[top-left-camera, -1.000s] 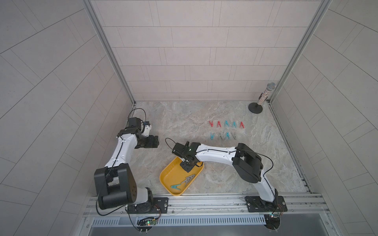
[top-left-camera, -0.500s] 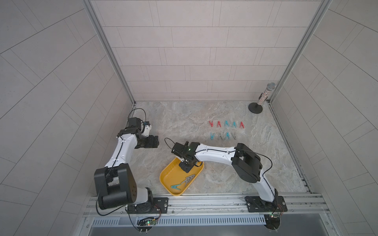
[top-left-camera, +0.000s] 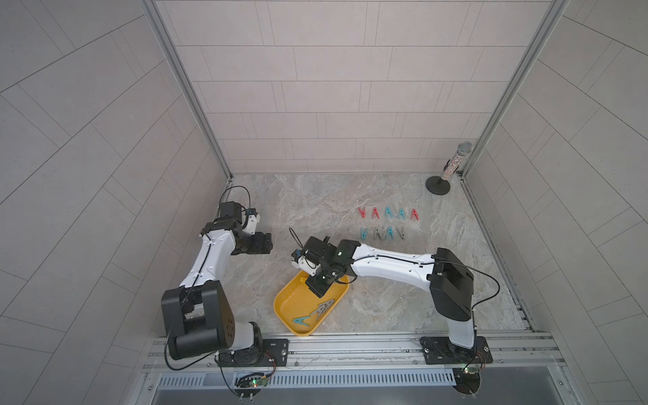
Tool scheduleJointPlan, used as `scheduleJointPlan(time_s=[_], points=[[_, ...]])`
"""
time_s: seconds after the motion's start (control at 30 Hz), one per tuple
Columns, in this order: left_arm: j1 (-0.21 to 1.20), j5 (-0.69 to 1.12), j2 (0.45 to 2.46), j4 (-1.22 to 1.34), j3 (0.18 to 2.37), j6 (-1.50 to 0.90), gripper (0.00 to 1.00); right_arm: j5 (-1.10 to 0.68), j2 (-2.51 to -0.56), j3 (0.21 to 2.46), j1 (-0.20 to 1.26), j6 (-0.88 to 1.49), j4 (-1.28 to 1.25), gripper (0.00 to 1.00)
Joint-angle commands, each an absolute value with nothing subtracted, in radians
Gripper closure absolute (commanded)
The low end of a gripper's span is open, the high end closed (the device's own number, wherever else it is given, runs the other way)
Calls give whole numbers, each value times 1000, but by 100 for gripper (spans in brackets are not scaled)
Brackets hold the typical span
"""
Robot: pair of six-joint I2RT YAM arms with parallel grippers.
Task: Take the clothespins out of the storage box
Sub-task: Pick up the clothespin from the storage box.
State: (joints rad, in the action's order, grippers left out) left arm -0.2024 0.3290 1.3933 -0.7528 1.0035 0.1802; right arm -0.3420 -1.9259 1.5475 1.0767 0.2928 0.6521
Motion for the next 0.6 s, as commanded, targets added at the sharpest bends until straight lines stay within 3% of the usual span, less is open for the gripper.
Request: scheduleJointPlan(time_s=[0.0,0.27,0.57], points=[[-199,334,1382,-756,1002,183,5,-369,-1848,1494,1055,323,578,100],[-199,386,1383,-768,1002,196,5,-288,-1700,1335,978,429,428,100],[-199,453,1382,-788,1005,215,5,-191,-1572,1138,748,615,387,100]])
